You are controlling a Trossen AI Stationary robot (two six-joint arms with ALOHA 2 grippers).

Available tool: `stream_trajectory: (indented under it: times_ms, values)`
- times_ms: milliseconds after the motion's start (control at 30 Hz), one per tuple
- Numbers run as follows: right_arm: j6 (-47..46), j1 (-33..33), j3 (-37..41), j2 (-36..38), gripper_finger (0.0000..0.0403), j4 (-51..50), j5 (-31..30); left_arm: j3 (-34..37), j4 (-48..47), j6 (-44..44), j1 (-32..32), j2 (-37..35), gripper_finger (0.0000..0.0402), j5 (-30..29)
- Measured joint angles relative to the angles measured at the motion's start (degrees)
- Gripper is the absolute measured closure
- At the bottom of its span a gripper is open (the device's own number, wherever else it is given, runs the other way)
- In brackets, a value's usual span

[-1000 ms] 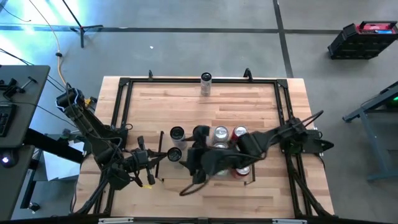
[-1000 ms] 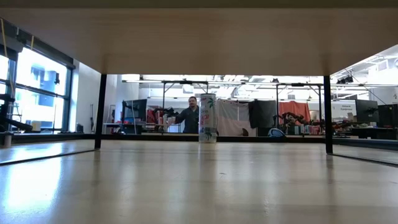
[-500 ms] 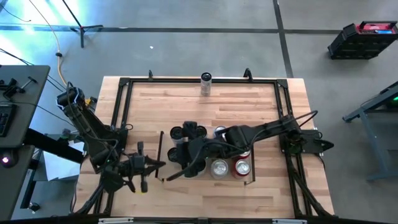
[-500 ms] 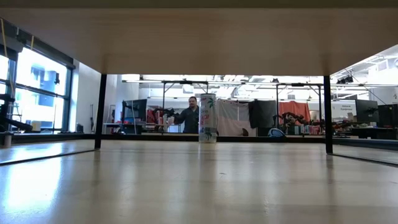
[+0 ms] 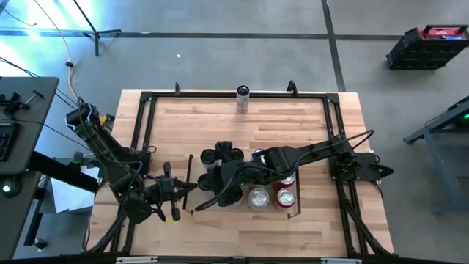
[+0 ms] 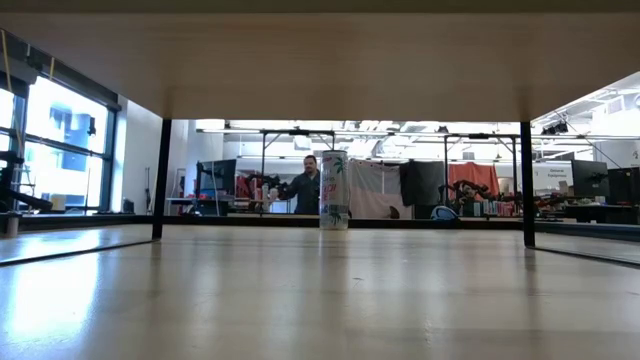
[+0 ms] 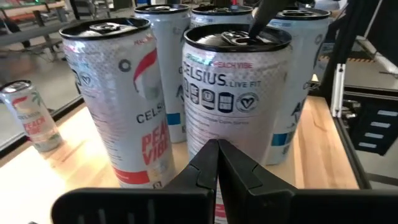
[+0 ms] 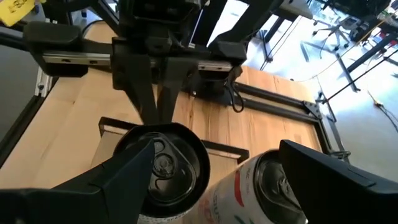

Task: Place canned beverage on shelf
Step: Put the right white-pink soda can on the shelf aligned with the other white-pink soda cans

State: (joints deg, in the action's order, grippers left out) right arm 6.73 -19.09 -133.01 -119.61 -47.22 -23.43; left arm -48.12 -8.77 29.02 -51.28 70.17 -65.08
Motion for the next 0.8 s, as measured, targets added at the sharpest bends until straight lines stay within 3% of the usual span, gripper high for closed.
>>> stream_trajectory:
  times_ms: [300, 800]
  values:
    - [-0.7, 0.4, 0.0, 0.0, 0.0071, -0.8, -0.5, 0.0, 1.2, -1.7, 1.0, 0.0, 0.0401, -0.3]
    - [1.3, 0.2, 0.0, -0.1, 0.0071, 5.0, -3.1, -1.2, 1.0, -0.8, -3.9, -0.4, 0.0401, 0.2]
